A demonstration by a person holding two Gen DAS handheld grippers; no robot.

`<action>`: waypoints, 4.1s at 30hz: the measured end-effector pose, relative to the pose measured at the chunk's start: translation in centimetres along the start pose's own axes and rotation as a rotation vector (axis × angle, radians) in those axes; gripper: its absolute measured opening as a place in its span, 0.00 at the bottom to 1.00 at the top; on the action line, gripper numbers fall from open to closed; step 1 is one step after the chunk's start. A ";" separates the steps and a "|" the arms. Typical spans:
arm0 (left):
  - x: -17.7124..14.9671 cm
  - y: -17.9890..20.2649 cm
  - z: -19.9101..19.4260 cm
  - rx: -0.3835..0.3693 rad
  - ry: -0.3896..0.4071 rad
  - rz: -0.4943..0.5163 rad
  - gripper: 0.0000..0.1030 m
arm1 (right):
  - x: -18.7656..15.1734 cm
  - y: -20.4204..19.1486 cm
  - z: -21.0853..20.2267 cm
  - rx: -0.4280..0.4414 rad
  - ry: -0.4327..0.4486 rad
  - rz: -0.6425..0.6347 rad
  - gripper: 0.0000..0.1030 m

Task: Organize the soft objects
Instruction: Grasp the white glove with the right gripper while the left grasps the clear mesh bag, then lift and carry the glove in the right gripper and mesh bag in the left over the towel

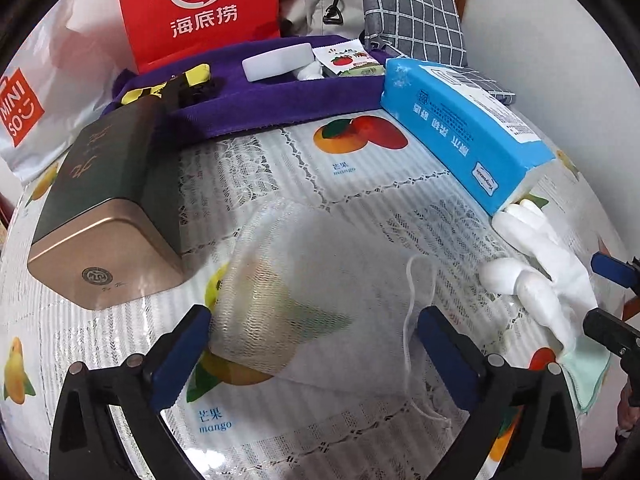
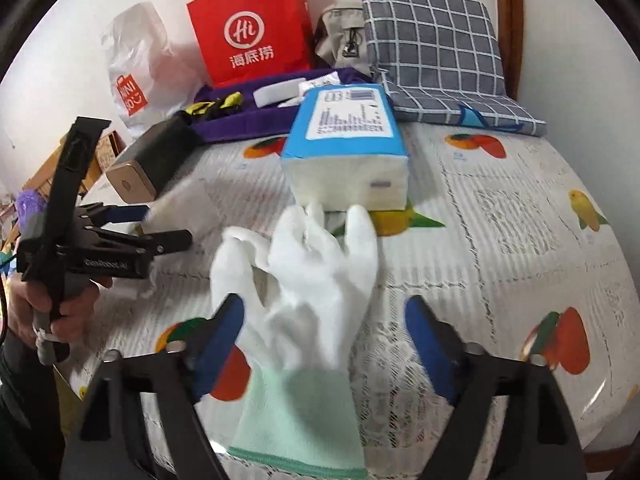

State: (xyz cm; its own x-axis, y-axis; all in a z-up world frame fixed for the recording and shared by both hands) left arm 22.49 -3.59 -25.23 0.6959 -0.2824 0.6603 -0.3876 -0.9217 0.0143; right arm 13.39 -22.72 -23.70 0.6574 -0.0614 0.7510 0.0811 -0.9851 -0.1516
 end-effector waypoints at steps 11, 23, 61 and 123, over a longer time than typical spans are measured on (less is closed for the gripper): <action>-0.1 0.7 -0.8 -0.022 0.042 0.029 0.70 | -0.1 -1.5 3.8 -0.036 -0.021 -0.012 0.81; 0.0 -0.3 -1.4 -0.120 0.048 -0.052 0.10 | 0.2 -1.5 3.4 -0.016 -0.017 -0.029 0.14; 3.5 -6.2 -12.2 0.050 0.211 -0.217 0.08 | 8.8 -5.9 -2.1 0.065 0.085 -0.107 0.11; 19.9 -12.5 -4.1 0.166 0.241 -0.276 0.08 | 27.8 -4.7 9.7 0.110 0.169 -0.025 0.11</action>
State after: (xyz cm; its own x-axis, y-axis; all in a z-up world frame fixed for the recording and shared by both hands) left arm 38.74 3.39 -9.17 0.5904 0.0340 0.8064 -0.0893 -0.9902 0.1071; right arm 38.51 -18.23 -8.37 0.5199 -0.0727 0.8511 0.1833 -0.9637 -0.1942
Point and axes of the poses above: each gripper's, at about its wrist camera, not at the fingertips, and z roughly the way its jaws point, y to its right, x to its top, the point moved 4 cm from there along z, roughly the way its jaws point, and after that the axes turned 9 degrees about y, right-handed, at the moved point
